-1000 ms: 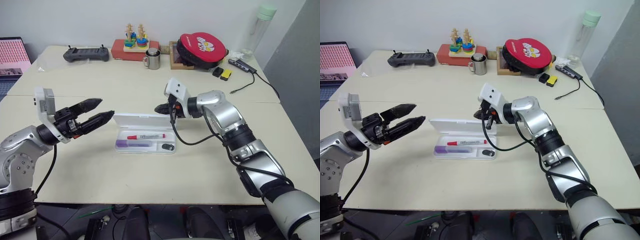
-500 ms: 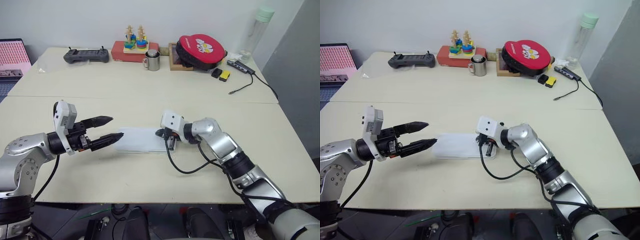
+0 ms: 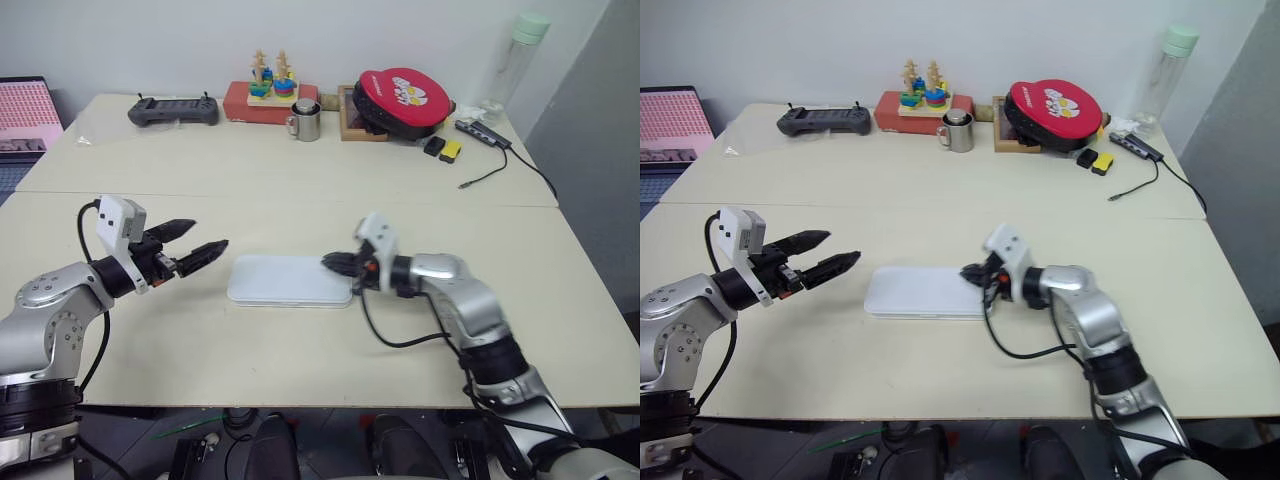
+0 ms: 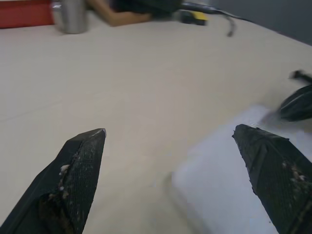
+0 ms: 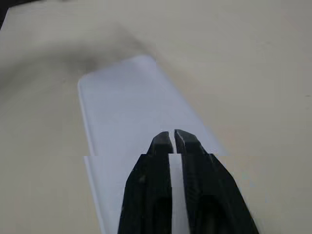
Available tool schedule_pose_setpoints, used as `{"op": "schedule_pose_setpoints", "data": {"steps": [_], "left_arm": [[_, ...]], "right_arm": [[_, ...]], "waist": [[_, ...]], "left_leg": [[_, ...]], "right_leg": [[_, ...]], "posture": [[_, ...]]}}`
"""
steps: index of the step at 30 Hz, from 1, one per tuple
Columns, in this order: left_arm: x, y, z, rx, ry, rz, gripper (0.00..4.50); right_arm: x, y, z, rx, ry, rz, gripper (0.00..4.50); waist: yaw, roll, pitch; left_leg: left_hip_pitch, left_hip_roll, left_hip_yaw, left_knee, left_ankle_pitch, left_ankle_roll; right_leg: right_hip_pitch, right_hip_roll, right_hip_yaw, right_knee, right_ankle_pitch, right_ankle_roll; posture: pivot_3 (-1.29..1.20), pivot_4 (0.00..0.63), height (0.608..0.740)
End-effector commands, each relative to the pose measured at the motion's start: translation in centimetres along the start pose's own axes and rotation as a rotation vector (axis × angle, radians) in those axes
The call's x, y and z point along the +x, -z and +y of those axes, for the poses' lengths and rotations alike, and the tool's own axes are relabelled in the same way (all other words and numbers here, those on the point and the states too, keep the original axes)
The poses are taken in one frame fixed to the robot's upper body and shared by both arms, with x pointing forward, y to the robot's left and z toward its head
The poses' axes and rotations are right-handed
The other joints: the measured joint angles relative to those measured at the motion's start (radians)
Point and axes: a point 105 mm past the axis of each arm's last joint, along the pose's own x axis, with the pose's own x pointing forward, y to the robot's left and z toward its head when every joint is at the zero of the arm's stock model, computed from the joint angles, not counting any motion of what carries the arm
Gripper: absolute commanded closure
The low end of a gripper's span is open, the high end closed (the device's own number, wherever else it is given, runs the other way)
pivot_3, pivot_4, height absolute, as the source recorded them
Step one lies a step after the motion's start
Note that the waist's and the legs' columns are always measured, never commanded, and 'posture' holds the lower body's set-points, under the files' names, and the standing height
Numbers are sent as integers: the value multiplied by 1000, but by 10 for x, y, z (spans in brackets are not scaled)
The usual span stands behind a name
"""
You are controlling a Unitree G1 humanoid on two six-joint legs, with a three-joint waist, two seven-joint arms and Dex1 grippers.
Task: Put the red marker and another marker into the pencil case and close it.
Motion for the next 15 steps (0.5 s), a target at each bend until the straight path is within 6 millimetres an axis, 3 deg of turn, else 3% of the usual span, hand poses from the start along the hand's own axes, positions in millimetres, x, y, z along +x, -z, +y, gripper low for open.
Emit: {"op": "schedule_pose_setpoints", "data": {"steps": [1,6,12,15], "left_arm": [[-10,3,19,46,-132,5,0],[-24,9,34,19,-215,2,0],[-30,9,43,17,-257,-1,0],[-30,8,48,2,-286,0,0]], "right_arm": [[-33,-17,-19,18,125,-99,3309],[-78,2,-49,33,332,-40,2187],[-110,11,-67,57,451,-17,829],[-114,7,-69,60,469,-33,205]], "waist": [[1,0,0],[1,0,0],[-1,0,0],[-2,0,0]], "left_leg": [[0,0,0,0,0,0],[-2,0,0,-1,0,0],[-2,0,0,0,0,0],[-2,0,1,0,0,0]], "right_leg": [[-1,0,0,0,0,-1],[-3,0,0,0,1,-2],[-3,0,0,0,0,0],[-2,0,1,0,0,1]], "posture": [[0,150,740],[0,150,740],[0,150,740],[0,150,740]]}}
